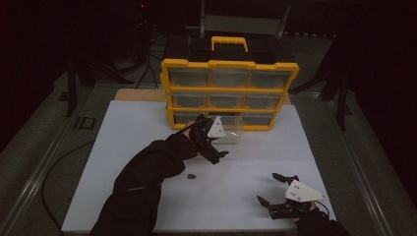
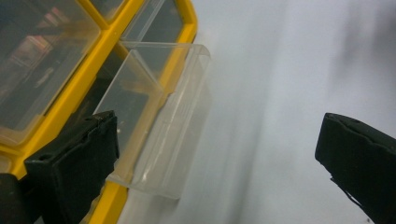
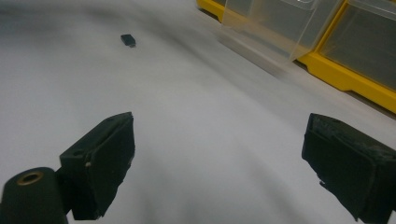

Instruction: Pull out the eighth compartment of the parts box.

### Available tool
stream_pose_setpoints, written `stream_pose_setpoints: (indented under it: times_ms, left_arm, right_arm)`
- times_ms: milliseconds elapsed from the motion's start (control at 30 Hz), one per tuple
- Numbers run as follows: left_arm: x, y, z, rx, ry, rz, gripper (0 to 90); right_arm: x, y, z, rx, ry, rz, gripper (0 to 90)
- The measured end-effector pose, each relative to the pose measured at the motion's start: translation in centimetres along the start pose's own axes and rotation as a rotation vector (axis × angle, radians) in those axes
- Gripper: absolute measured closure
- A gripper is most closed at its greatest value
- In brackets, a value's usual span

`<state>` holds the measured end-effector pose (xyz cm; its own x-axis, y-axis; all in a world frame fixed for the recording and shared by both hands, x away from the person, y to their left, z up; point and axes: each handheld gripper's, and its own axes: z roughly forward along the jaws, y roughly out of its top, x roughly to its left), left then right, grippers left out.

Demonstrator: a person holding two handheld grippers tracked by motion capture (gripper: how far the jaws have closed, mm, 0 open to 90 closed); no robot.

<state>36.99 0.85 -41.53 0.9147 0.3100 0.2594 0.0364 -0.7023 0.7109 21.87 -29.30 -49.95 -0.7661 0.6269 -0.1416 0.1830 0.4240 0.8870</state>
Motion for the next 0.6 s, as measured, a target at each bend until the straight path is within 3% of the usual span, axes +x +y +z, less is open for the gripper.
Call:
stream_pose_setpoints:
  times_ms: [333, 600]
  left_arm:
    - [0.3, -0.7, -1.3, -0.039, -0.034, -0.036, 0.0]
    - [0.6, -1.5, -2.5, -0.071, -0.063, -0.098, 0.0]
  right_arm:
    - [0.0, 0.0, 0.0, 0.0, 0.002, 0.003, 9.5]
    - [0.0, 0.0, 0.0, -0.001, 0.002, 0.003, 9.5]
